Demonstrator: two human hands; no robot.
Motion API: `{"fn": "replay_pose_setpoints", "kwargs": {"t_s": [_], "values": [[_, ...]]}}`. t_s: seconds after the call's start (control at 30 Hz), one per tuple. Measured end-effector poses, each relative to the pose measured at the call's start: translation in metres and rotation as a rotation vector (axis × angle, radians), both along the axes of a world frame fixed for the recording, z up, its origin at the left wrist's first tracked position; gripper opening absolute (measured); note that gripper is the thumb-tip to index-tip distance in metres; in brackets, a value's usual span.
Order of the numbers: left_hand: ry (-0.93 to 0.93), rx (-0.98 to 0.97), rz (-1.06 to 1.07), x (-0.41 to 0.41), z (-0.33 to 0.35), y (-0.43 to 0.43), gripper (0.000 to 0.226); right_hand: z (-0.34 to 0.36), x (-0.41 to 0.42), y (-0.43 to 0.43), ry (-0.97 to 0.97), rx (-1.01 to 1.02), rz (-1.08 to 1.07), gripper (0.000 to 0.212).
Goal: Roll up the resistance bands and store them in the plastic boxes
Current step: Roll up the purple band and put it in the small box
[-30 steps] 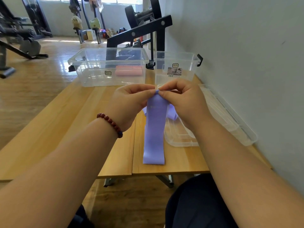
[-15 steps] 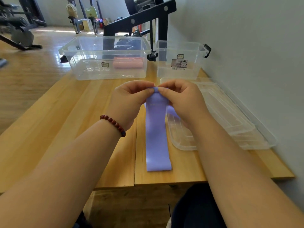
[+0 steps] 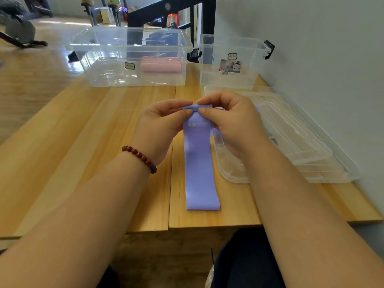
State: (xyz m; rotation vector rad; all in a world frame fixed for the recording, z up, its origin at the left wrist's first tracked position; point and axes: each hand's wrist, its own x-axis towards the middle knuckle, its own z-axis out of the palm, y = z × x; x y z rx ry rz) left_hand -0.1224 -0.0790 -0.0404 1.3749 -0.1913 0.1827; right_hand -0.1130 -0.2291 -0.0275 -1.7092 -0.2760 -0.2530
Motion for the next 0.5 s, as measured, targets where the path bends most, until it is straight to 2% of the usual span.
{"fn": "replay_pose_setpoints", "kwargs": {"t_s": [0.13,0.3,0.5], "values": [[0.006,-0.008,0.015,-0.003,-0.002,0.001,0.024,-0.003,-0.003,-0.003,0.023,-0.011,-0.006,0.014],[0.033,-0.026,-0.044,-0.008,0.0,0.0,0.024,0.0,-0.009,-0.004,-0.06,-0.079,-0.036,0.022],[0.056,-0.087,-0.08,-0.013,0.004,0.005,0.021,-0.003,-0.014,-0.003,-0.18,-0.101,-0.032,0.021]]}}
